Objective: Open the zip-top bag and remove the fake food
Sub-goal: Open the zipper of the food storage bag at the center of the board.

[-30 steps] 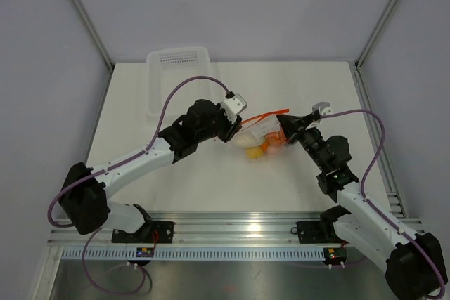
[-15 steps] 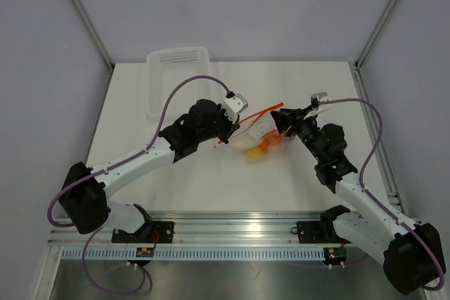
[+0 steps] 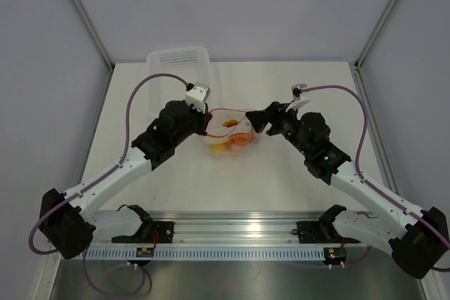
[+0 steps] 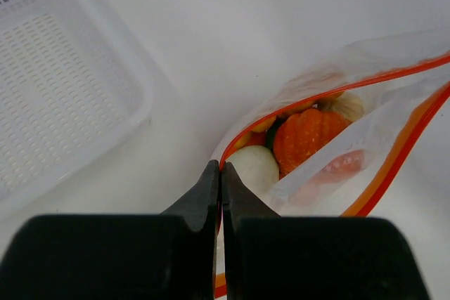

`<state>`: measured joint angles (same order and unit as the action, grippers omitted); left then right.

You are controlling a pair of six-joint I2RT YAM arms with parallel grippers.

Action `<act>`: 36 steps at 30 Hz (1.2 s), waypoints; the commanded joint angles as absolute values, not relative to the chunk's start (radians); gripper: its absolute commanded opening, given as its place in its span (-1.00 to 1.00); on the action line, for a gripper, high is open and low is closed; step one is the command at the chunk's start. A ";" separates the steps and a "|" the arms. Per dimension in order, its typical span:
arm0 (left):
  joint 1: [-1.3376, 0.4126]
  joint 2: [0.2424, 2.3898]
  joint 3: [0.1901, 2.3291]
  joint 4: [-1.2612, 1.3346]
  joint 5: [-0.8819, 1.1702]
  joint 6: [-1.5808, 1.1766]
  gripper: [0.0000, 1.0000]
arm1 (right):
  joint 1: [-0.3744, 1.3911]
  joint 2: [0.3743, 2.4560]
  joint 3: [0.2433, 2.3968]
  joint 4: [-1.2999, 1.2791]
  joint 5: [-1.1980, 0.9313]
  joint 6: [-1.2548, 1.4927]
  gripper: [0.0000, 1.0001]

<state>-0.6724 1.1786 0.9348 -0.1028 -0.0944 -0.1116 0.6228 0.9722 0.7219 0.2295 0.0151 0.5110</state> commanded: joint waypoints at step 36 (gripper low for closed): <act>-0.673 1.120 0.946 -0.091 -0.080 -0.140 -1.00 | 0.986 1.226 1.106 -0.391 0.390 1.005 0.89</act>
<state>-0.6724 1.1515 0.9127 -0.1207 -0.0727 -0.1326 0.9619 1.2152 1.0744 -0.3767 0.3286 0.9249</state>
